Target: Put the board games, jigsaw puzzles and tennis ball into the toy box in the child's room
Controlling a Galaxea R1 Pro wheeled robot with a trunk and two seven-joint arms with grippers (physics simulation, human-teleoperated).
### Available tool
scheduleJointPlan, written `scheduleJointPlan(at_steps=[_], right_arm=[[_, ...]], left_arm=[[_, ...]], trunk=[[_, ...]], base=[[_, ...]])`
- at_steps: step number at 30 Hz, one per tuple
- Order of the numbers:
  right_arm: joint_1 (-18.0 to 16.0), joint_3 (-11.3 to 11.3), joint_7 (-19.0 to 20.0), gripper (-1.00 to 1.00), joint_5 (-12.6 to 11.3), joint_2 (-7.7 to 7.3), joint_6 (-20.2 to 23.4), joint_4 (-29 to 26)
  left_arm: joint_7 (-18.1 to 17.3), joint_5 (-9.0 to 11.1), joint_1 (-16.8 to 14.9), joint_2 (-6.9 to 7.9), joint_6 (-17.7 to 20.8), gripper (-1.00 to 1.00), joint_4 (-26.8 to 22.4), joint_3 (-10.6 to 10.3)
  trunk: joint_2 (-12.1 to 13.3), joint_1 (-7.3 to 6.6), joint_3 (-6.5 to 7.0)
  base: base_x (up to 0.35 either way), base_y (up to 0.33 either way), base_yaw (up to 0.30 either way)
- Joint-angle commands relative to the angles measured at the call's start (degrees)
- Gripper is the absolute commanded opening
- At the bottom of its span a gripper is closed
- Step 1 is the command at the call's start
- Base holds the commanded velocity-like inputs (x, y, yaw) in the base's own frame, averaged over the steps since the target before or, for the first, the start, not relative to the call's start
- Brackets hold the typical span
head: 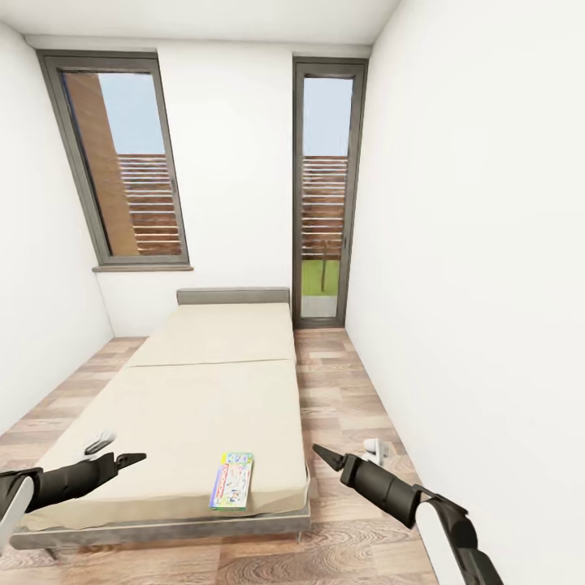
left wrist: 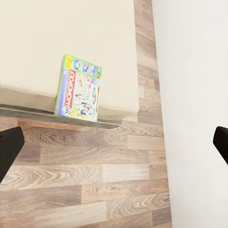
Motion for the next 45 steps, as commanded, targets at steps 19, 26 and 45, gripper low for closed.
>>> scheduleJointPlan(at_steps=[19, 26, 45], right_arm=[[-0.1, -0.3, 0.1, 1.0, -0.3, 0.34, 0.7, -0.2], [-0.1, -0.3, 0.1, 1.0, -0.3, 0.32, 0.8, -0.3], [-0.2, -0.8, 0.2, 1.0, -0.7, -0.32, 1.0, -0.5]], left_arm=[[0.8, -0.2, -0.2, -2.85, 0.0, 1.0, 0.4, 0.0], [0.3, 0.1, -0.2, -2.85, 0.1, 1.0, 1.7, 0.1], [-5.7, 1.2, -0.2, -2.38, 0.5, 1.0, 4.6, 0.7]], trunk=[[-7.7, 4.2, -3.53], [-10.6, 5.74, -4.79], [-18.2, 9.91, -8.2]], base=[[0.0, 0.0, 0.0], [0.0, 0.0, 0.0], [0.0, 0.0, 0.0]])
